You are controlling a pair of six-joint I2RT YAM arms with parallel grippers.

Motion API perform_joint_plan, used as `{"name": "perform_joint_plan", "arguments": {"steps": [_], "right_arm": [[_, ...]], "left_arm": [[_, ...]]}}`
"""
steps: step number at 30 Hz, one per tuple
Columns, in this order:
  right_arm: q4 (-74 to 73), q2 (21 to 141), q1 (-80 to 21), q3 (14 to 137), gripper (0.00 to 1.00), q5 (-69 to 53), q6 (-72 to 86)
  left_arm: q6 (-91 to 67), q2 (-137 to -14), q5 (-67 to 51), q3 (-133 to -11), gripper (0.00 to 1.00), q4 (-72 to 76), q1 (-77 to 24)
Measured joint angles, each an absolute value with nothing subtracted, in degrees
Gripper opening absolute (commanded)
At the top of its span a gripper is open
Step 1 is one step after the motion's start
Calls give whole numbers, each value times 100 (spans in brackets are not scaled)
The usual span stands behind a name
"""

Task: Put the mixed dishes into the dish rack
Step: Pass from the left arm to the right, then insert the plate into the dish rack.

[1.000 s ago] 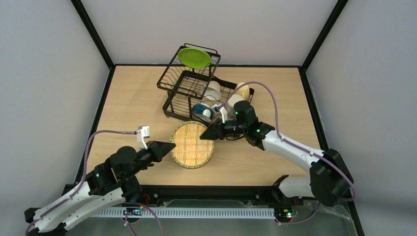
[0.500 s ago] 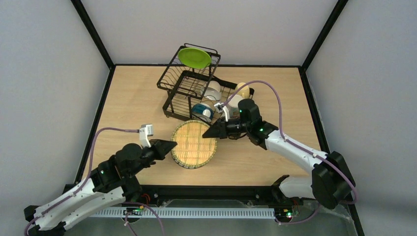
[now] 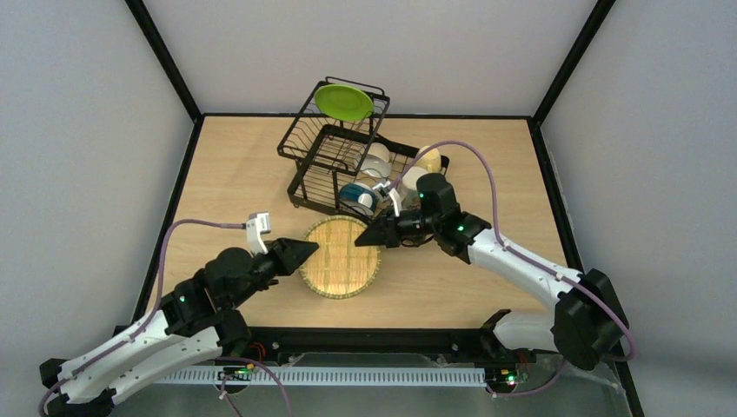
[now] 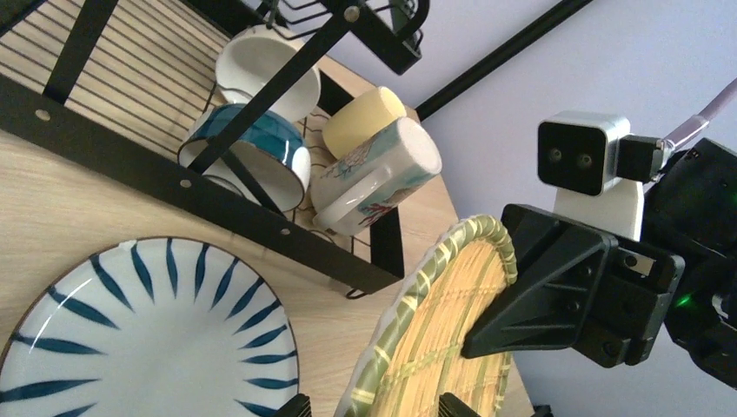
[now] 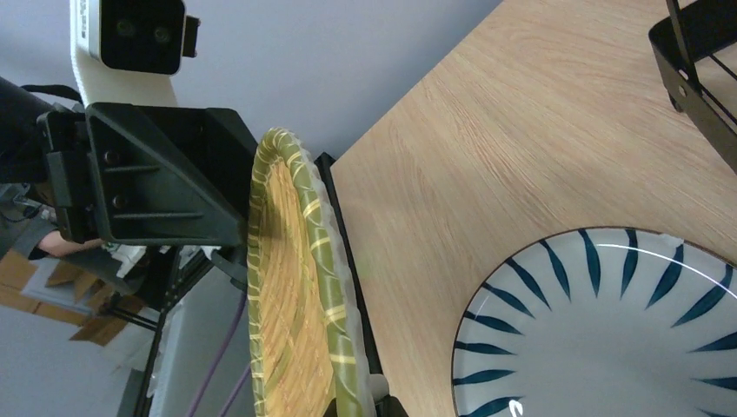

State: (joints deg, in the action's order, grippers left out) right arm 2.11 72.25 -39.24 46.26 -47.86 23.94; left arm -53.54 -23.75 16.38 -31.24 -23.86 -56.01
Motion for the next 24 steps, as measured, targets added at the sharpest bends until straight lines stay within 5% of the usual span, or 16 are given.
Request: {"name": "perform_joint_plan", "arguments": {"steps": [24], "right_arm": [[-1142,6569,-3966,5642,0,-4180,1754]], "left_arm": [[-6097,-1835,2528,-3605,99,-3076,-5634]]}}
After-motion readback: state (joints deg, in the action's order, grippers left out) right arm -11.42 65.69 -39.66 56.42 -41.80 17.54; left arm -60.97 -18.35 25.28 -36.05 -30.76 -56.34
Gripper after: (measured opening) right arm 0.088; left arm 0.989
